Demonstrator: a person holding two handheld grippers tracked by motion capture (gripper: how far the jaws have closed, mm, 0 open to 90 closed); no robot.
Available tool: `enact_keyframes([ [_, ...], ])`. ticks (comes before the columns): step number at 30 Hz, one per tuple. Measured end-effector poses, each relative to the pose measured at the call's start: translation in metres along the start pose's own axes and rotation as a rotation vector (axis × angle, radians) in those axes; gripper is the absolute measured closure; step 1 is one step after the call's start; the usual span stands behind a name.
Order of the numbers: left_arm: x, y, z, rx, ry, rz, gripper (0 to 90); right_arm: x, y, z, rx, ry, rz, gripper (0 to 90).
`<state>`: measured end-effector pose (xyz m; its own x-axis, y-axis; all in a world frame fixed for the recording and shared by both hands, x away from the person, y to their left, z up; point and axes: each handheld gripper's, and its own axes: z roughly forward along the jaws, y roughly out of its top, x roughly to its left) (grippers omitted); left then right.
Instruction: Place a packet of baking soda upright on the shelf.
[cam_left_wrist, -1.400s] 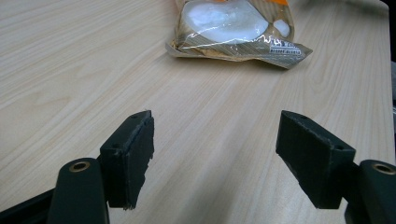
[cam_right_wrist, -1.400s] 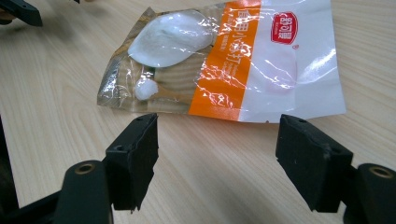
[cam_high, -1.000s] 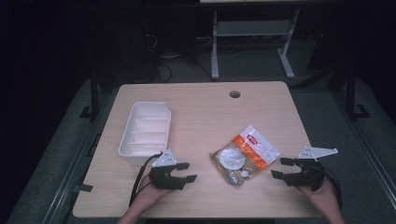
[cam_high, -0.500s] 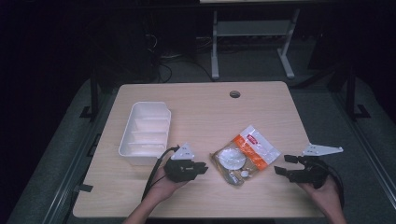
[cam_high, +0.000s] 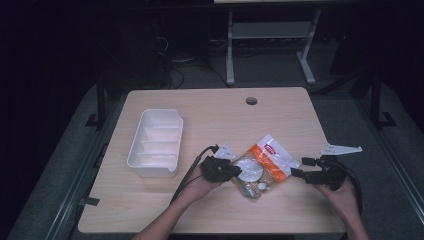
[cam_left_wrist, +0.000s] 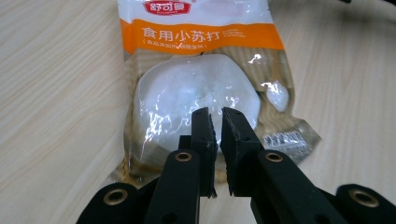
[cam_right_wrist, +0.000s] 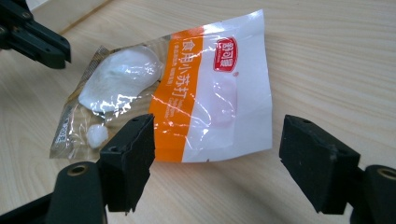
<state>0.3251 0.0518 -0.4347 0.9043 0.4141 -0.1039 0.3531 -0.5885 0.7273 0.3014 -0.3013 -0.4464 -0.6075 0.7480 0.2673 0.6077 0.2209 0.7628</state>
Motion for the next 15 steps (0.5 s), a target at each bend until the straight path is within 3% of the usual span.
enact_keyframes([
  [5, -0.001, 0.008, 0.016, 0.050, 0.014, 0.020, 83.1, -0.010, 0.005, 0.007, 0.010, -0.001, 0.039, 26.2],
  [7, -0.001, 0.009, 0.022, 0.076, 0.022, 0.036, 82.8, -0.017, 0.010, 0.014, 0.009, 0.014, 0.085, 28.3],
  [15, 0.001, 0.008, 0.024, 0.071, 0.012, 0.028, 83.0, -0.018, 0.009, 0.031, 0.097, 0.048, 0.120, 35.3],
])
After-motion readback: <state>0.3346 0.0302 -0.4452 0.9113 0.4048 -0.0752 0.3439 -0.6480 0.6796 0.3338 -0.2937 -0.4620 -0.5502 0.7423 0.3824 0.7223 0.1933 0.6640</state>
